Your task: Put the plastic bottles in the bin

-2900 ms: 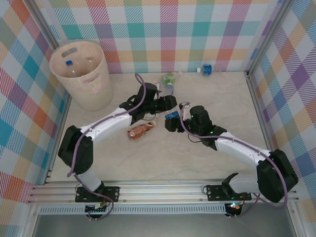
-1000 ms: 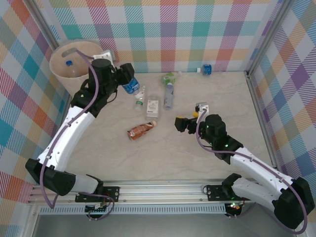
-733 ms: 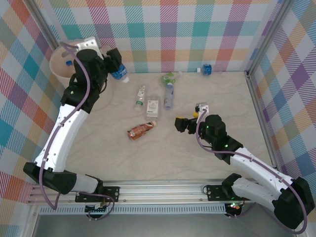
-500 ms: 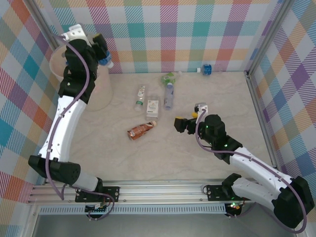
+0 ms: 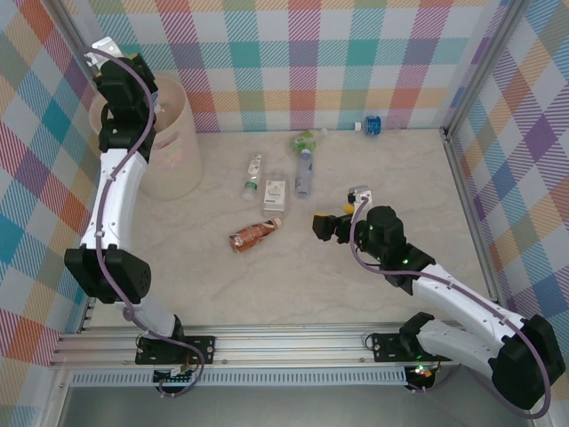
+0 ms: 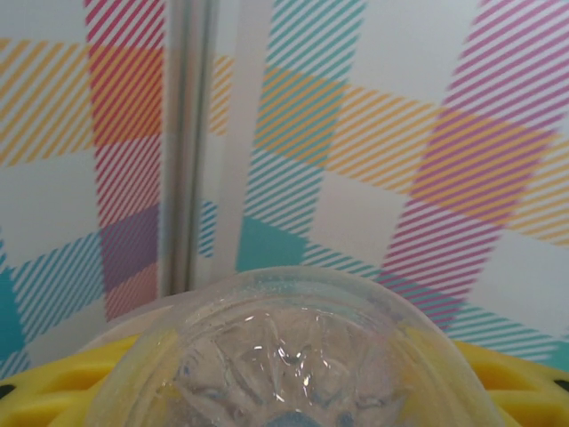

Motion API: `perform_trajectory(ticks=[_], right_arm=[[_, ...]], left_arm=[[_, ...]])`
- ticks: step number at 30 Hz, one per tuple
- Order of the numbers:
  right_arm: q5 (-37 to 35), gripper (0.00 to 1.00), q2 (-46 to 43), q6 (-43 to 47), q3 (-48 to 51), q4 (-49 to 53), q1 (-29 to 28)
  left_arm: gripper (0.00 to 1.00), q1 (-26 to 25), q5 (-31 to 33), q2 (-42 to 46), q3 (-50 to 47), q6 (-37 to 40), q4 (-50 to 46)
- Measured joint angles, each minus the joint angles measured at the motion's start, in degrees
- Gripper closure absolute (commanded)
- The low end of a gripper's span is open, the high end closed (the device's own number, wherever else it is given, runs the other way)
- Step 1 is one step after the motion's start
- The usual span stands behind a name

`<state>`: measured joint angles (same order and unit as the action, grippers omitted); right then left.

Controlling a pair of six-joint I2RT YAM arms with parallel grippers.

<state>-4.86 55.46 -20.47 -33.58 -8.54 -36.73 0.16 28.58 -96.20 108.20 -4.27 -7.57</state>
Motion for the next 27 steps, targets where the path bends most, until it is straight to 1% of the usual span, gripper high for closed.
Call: perform_trajectory(ticks=[2, 5, 8, 9, 11, 13, 15, 22, 25, 27], right_arm=[[0.07, 0.00, 0.00, -0.02, 0.00, 0.04, 0.00], [0.42, 0.00, 0.11, -0.02, -0.07, 0.17, 0.00], [0.61, 0.00, 0.39, -0.02, -0.26, 0.50, 0.00], [0.68, 0.00, 0.50, -0.02, -0.28, 0.57, 0.00], [0.94, 0.00, 0.79, 0.00, -0.42, 0.83, 0.00], [1.09, 0.00, 1.22, 0.00, -0.74, 0.96, 0.00], [1.38, 0.00, 1.57, 0.00, -1.27, 1.20, 0.00], [2.16, 0.00, 1.84, 0.00, -2.12, 1.42, 0.00], [2.34, 0.00, 1.92, 0.00, -2.16, 1.60, 0.00], [2.32, 0.00, 2.08, -0.02, -2.16, 1.77, 0.00]], left_arm=[[0.40, 1.03, 0.09, -0.85, 0.04, -0.70, -1.05], [0.37, 1.66, 0.66, -1.20, -0.24, -1.66, -3.30], [0.34, 1.70, 1.11, -1.07, -2.21, -2.45, -3.58], [0.30, 1.70, 1.11, -1.07, -2.99, -2.60, -4.17], [0.20, 1.70, 1.11, -1.09, -4.20, -3.15, -5.81], [0.13, 1.70, 1.29, -1.09, -4.72, -4.28, -7.96], [0.09, 1.70, 1.64, -1.09, -4.72, -5.51, -9.35], [0.06, 1.70, 0.72, -1.09, -4.44, -10.05, -13.49], [0.00, 1.70, -1.53, -1.09, -4.04, -12.07, -15.10], [0.00, 1.70, -3.50, -1.09, -3.82, -13.33, -15.72]])
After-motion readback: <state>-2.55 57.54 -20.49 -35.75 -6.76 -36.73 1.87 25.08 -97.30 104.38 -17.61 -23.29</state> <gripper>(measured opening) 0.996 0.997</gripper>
